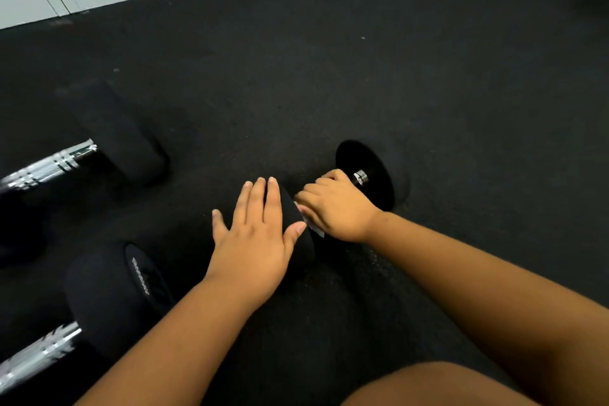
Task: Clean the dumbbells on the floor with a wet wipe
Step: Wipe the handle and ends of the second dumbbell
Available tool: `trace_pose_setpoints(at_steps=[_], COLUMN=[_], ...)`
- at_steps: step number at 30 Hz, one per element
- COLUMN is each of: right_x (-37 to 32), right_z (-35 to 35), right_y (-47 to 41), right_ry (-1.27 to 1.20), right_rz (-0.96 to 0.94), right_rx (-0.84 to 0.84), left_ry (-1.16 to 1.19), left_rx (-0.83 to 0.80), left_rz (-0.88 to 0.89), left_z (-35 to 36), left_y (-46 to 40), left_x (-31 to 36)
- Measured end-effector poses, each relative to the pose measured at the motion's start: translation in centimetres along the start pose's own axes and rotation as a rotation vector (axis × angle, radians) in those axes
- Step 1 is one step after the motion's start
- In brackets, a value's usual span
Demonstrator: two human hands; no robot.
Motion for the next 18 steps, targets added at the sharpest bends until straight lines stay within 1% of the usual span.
trace_pose_setpoints(at_steps=[2,6,7,8,10,11,12,15,18], right_x=[0.2,0.4,0.6,0.9,1.3,1.4,1.4,0.2,-1.1], right_z=[0.5,0.1,-0.2,-0.7,-2.5,-3.2,-3.7,-3.8,-3.0], right_y=[0.1,-2.1,-2.2,-2.1,-1.1,-0.2,0.8,4.4,7.3], right_ry=[-0.033,-0.229,-0.317,-0.42,-0.665,-0.775,-0.871,-1.062,-1.071], right_rz=[0.035,0.379,0.484,0.603,0.835,0.927,1.009,1.23,1.401], right_rx=[-0.046,-0.068,-0.04,0.038,0.294,0.392,0.434,0.41,0.369], left_ry=[-0.019,-0.026,-0.026,-0.028,-0.035,-0.035,-0.033,-0.024,-0.019], left_rx=[0.003,0.007,0.009,0.01,0.008,0.005,0.002,0.012,0.009], left_rz=[0.015,0.002,-0.001,-0.002,0.002,0.001,-0.001,-0.007,-0.006], left_z=[0.1,0.1,0.2,0.2,0.3,0.3,0.4,0.4,0.5], left_y=[0.5,1.0,0.9,0.9,0.8,0.7,0.7,0.6,0.6], left_x=[0.3,0.6,0.6,0.6,0.6,0.6,0.5,0.4,0.4])
Point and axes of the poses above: each hand's wrist, its own y-axis away from the middle knuckle, its own z-axis out of the palm, x = y × z, the point moved 2 cm from there along -y, towards the middle knuckle, and after that the axes turned 10 degrees about x, right-handed, at the moved point
